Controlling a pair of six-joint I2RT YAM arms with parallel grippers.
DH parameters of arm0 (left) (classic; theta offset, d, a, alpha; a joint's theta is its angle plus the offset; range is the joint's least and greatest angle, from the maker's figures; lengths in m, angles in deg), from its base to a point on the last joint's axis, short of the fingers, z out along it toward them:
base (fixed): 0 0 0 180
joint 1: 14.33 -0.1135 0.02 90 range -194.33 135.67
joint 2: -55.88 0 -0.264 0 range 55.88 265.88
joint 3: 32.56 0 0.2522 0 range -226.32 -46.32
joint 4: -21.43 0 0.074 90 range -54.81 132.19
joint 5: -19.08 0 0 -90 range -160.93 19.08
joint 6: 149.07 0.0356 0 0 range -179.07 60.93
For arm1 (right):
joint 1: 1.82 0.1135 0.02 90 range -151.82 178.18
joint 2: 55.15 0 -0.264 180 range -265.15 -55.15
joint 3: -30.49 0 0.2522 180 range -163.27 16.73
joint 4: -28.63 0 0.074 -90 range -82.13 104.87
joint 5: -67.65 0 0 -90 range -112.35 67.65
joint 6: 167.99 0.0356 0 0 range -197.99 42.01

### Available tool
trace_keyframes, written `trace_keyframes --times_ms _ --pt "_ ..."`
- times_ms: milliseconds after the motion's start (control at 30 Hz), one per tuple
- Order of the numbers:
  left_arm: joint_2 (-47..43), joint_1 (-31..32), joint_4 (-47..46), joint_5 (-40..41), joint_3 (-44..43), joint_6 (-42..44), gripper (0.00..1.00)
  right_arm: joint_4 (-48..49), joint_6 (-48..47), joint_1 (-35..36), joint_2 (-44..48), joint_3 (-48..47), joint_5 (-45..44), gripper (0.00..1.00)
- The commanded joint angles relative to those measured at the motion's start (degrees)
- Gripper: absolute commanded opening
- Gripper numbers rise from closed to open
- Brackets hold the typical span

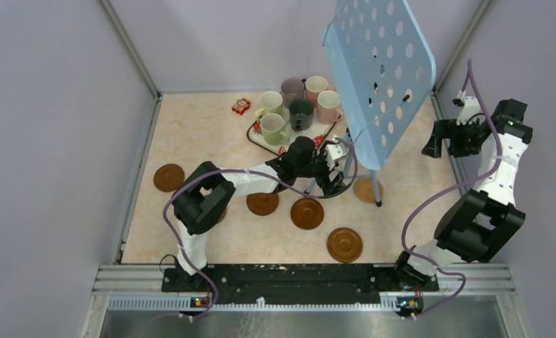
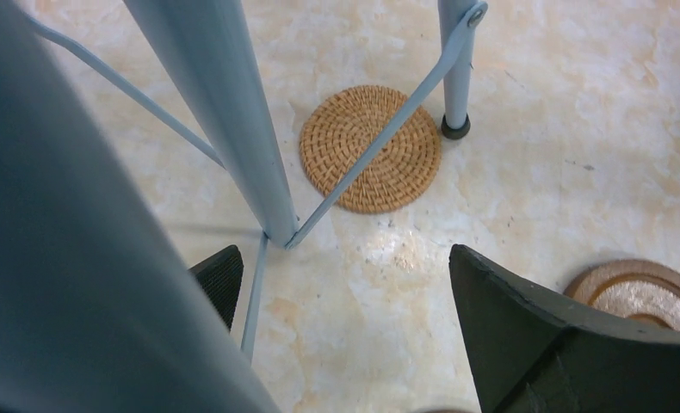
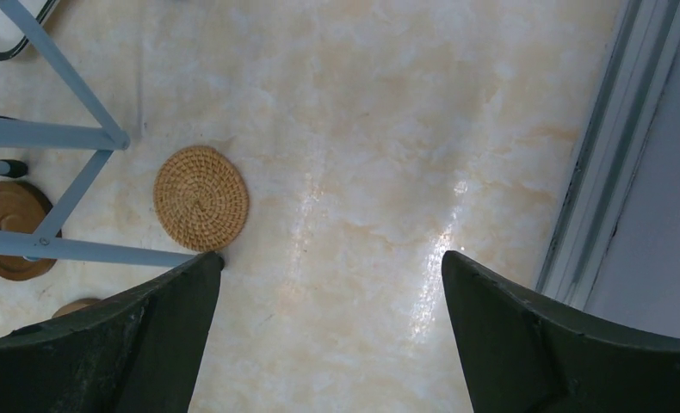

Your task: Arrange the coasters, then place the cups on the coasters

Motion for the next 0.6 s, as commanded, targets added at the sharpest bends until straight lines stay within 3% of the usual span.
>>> trace_keyframes --times_ms 0,567 --pt "4.3 1.6 -2.0 2.4 -4.7 -4.4 0.94 -1.3 -2.1 -1.9 -0.6 -4.0 1.9 0.98" --pt "22.8 2.6 -1.7 9.6 -27.8 -8.2 0.93 -8.7 -9.5 -8.6 -3.4 -9.4 1.4 0.98"
